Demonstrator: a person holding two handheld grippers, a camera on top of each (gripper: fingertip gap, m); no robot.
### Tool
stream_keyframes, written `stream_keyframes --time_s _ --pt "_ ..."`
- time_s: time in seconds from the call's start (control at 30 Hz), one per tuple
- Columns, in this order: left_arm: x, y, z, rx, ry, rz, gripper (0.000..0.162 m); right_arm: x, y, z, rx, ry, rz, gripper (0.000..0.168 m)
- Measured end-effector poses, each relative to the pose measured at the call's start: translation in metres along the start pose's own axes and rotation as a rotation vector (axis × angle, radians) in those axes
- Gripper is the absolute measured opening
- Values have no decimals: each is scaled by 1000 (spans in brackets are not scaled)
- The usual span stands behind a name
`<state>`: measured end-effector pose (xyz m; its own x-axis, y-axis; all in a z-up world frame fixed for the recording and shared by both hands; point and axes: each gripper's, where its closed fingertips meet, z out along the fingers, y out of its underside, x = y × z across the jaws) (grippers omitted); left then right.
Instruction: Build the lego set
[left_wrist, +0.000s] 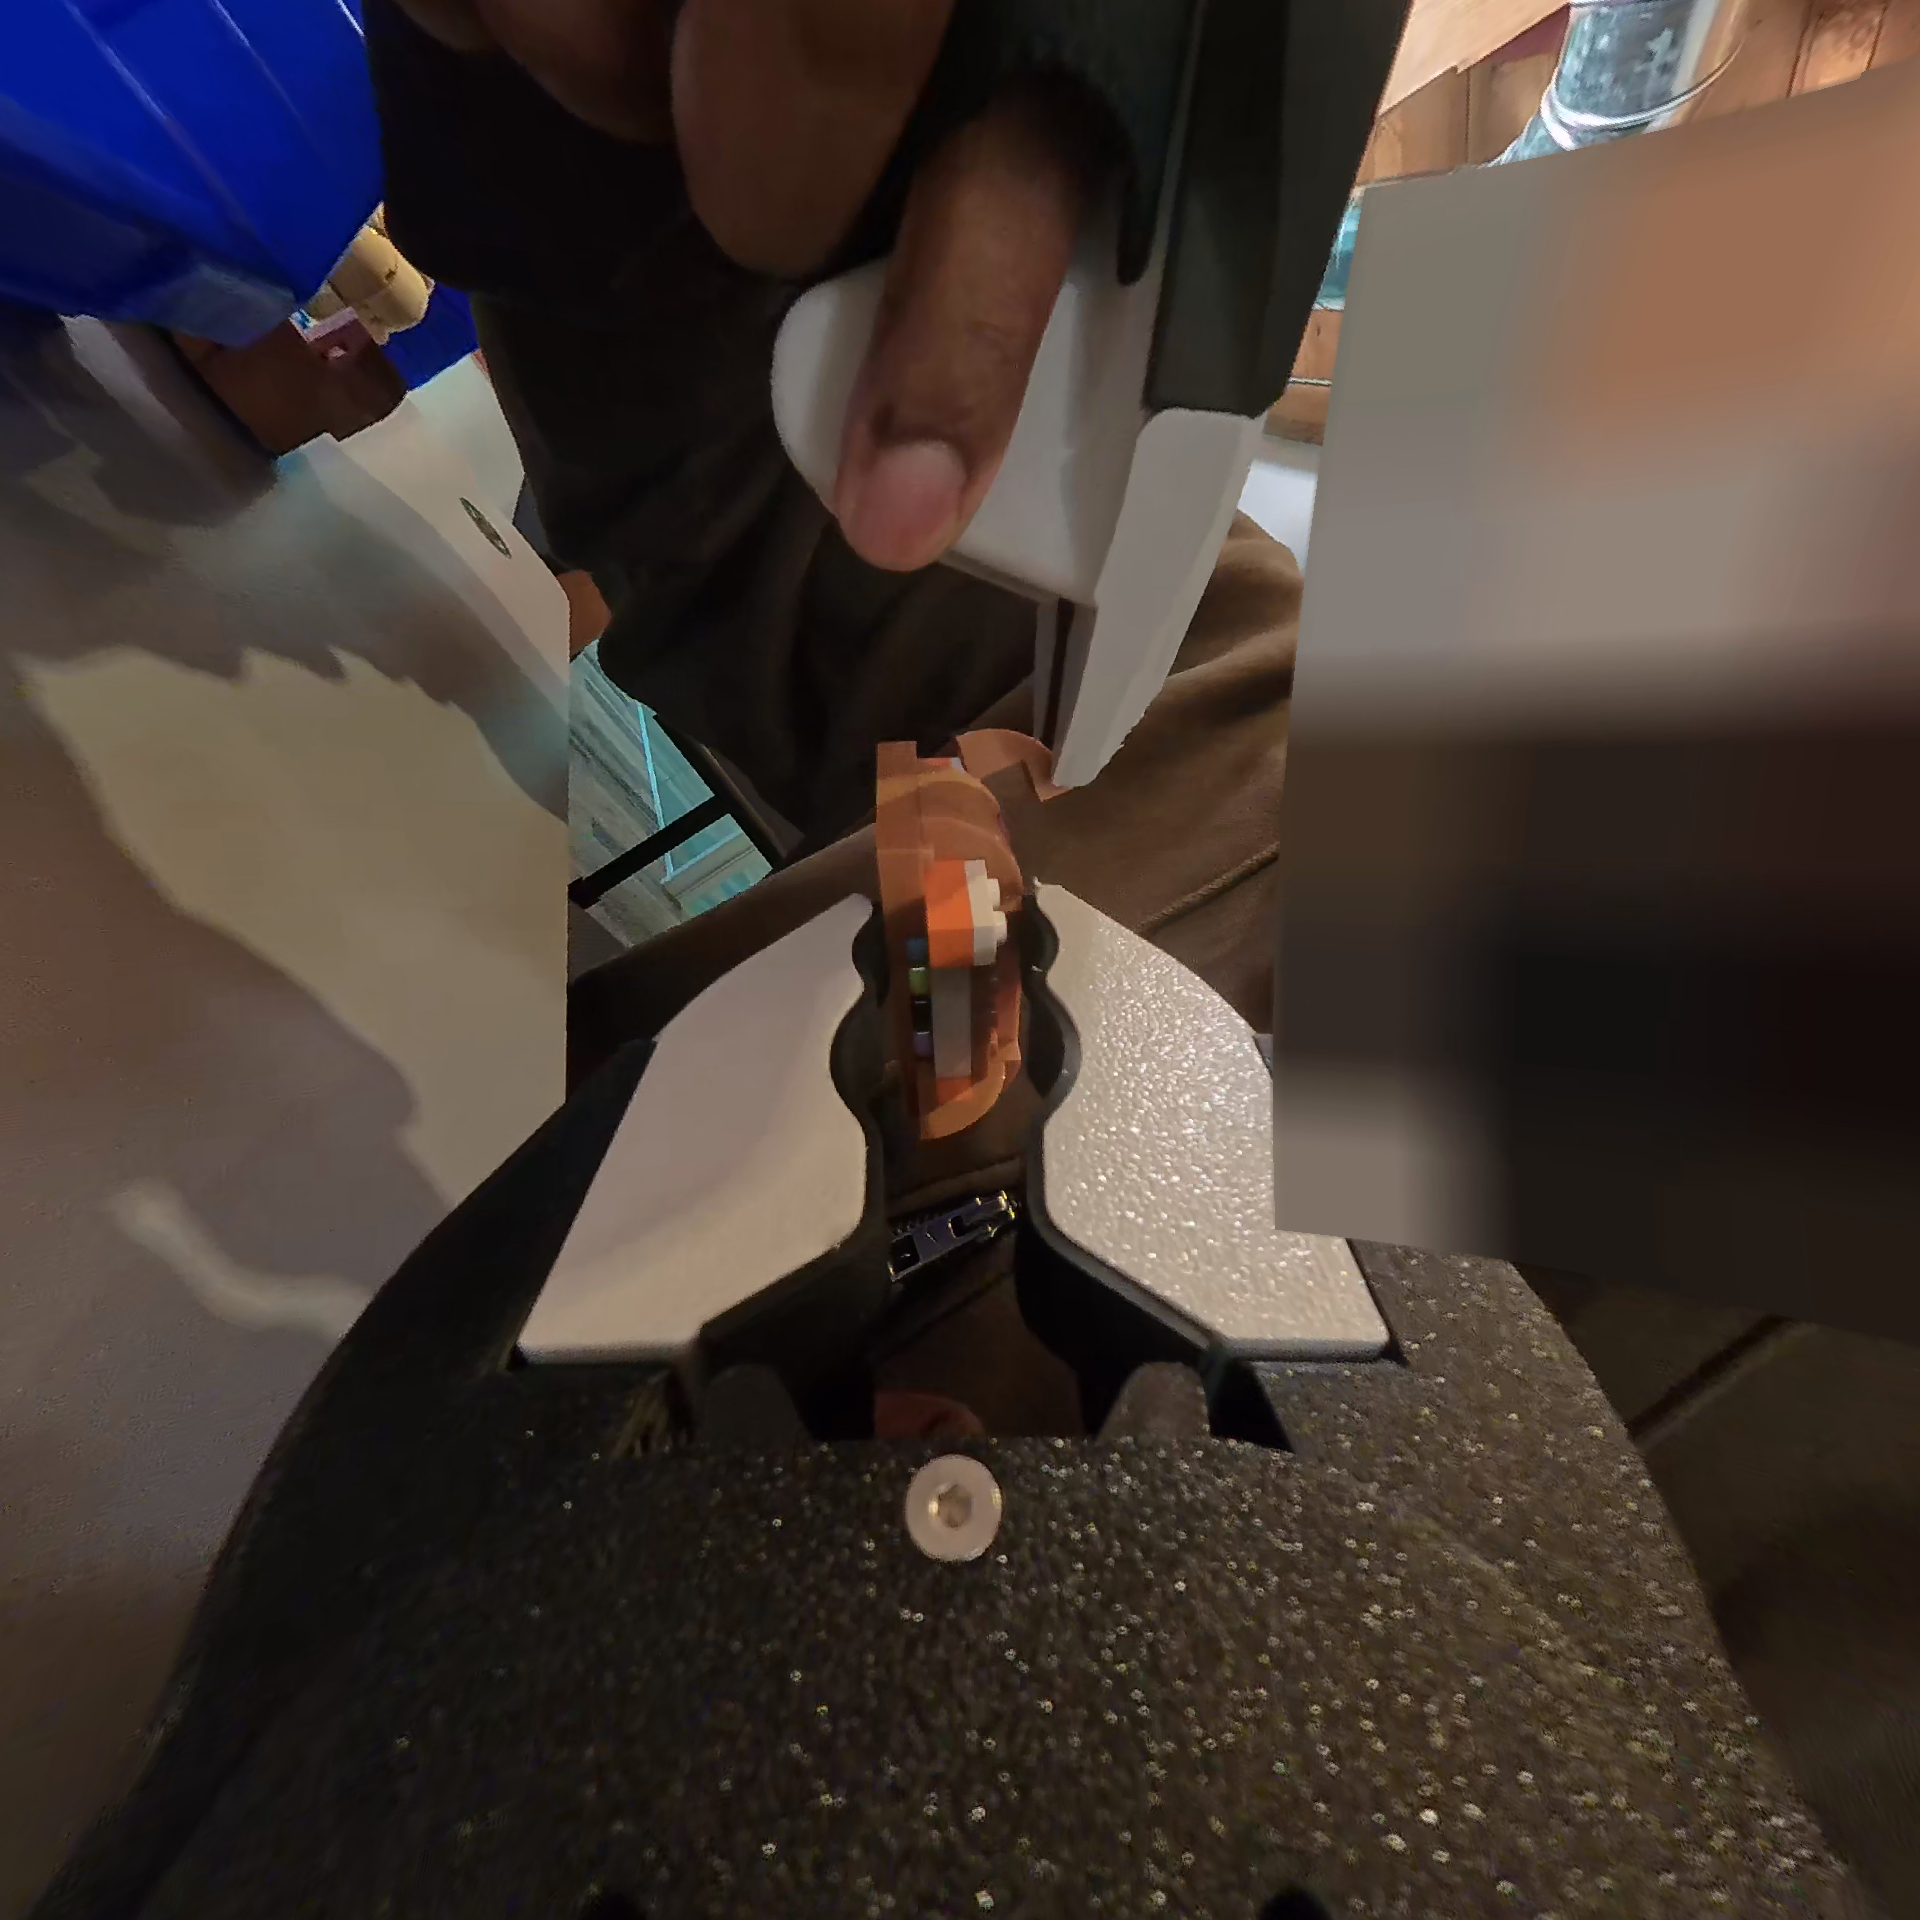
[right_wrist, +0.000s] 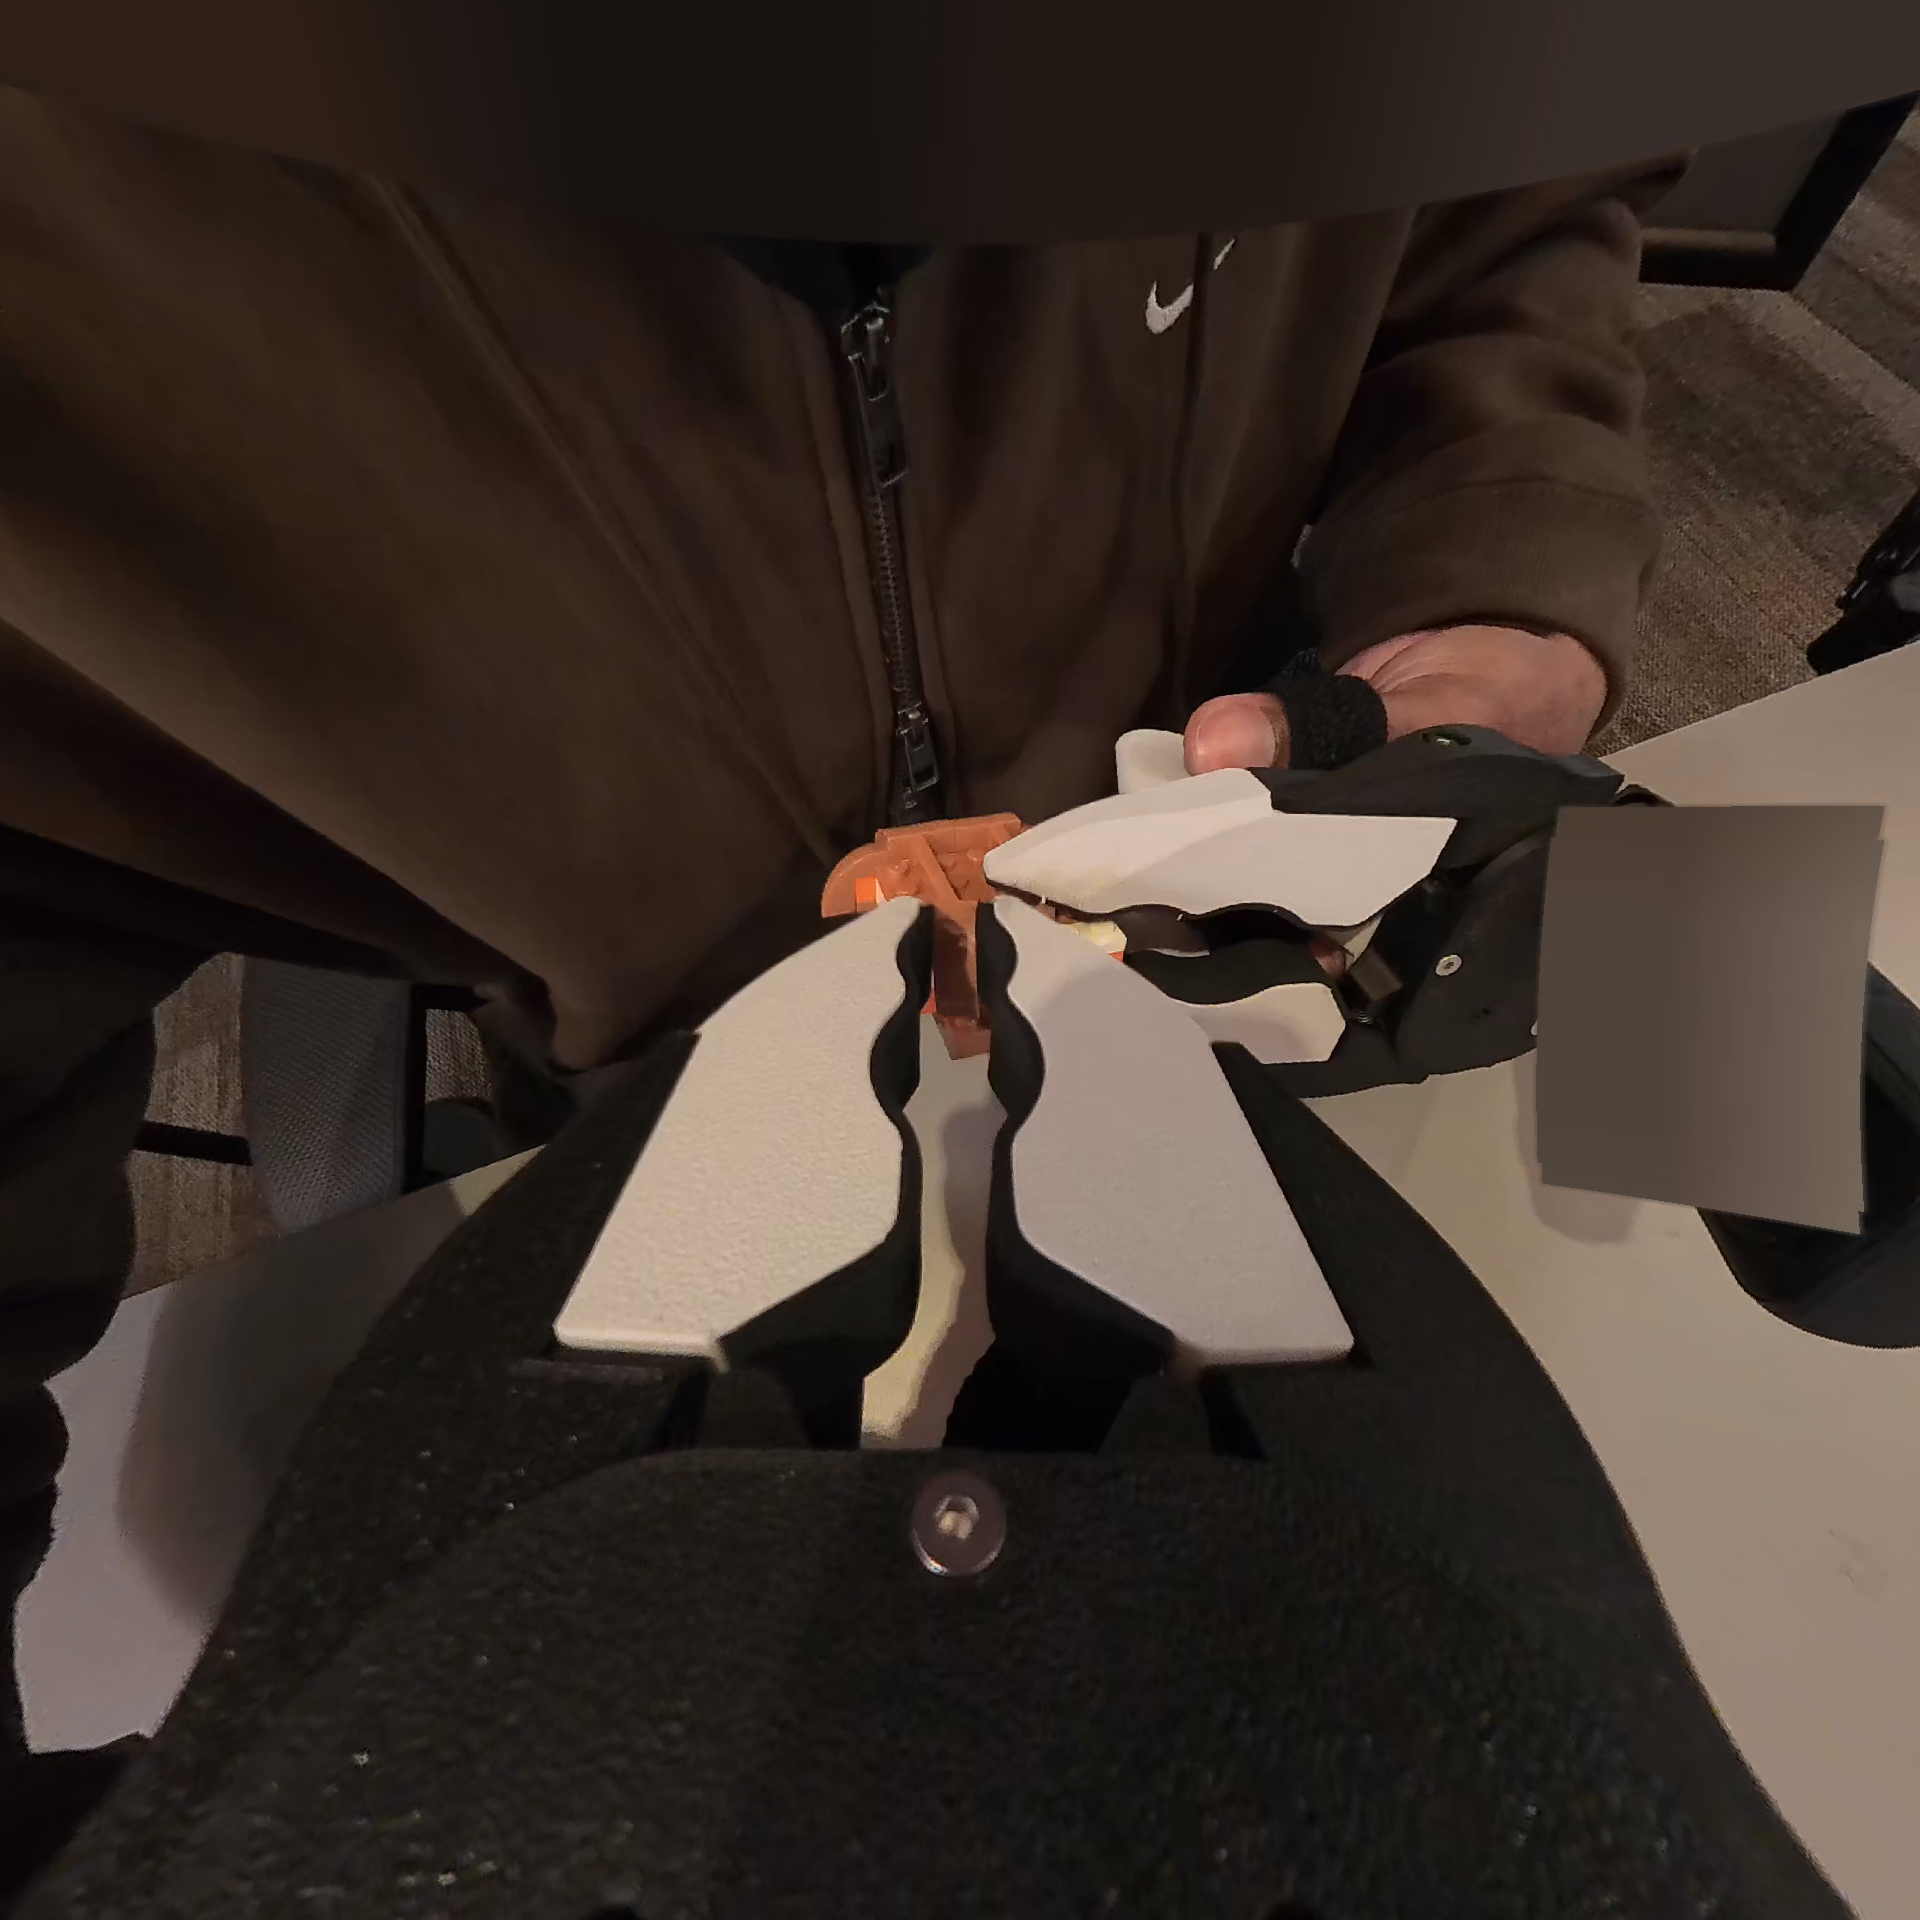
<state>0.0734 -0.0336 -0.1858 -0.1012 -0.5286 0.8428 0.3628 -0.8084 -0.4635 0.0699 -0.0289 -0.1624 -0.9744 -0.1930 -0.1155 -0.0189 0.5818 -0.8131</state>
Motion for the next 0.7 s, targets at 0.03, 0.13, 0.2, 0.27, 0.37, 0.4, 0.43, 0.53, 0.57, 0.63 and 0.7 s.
stream_keyframes --time_s 0.03,0.13,0.2,0.27,0.37,0.4,0.43,0.53,0.57,0.63,0.7 --pt "0 0 0 -1 -2 -1 24 0 -1 0 2 -1 -3 7" --pt "-1 0 0 0 -4 -2 24 -1 -2 0 -1 2 -11 8" --pt "-1 0 0 -1 -5 0 24 -1 -2 0 -5 5 -13 8" --pt "0 1 1 -5 -6 3 24 -2 -1 0 -8 4 -15 8" --pt "0 2 2 -13 -13 8 24 -3 -1 2 -14 1 -25 8" --pt "-1 1 3 -15 -17 9 24 -4 -1 3 -17 0 -30 7" --pt "0 2 3 -17 -19 11 24 -5 -2 4 -21 -1 -36 7" --pt "0 2 4 -21 -17 15 24 -5 -3 6 -23 -11 -43 8" --pt "0 2 4 -18 -14 13 24 -5 -3 6 -22 -13 -44 8" --pt "0 2 4 -11 -9 10 24 -4 -3 6 -17 -16 -44 8" --pt "1 1 3 -3 -4 10 24 -3 -3 6 -10 -13 -49 8"
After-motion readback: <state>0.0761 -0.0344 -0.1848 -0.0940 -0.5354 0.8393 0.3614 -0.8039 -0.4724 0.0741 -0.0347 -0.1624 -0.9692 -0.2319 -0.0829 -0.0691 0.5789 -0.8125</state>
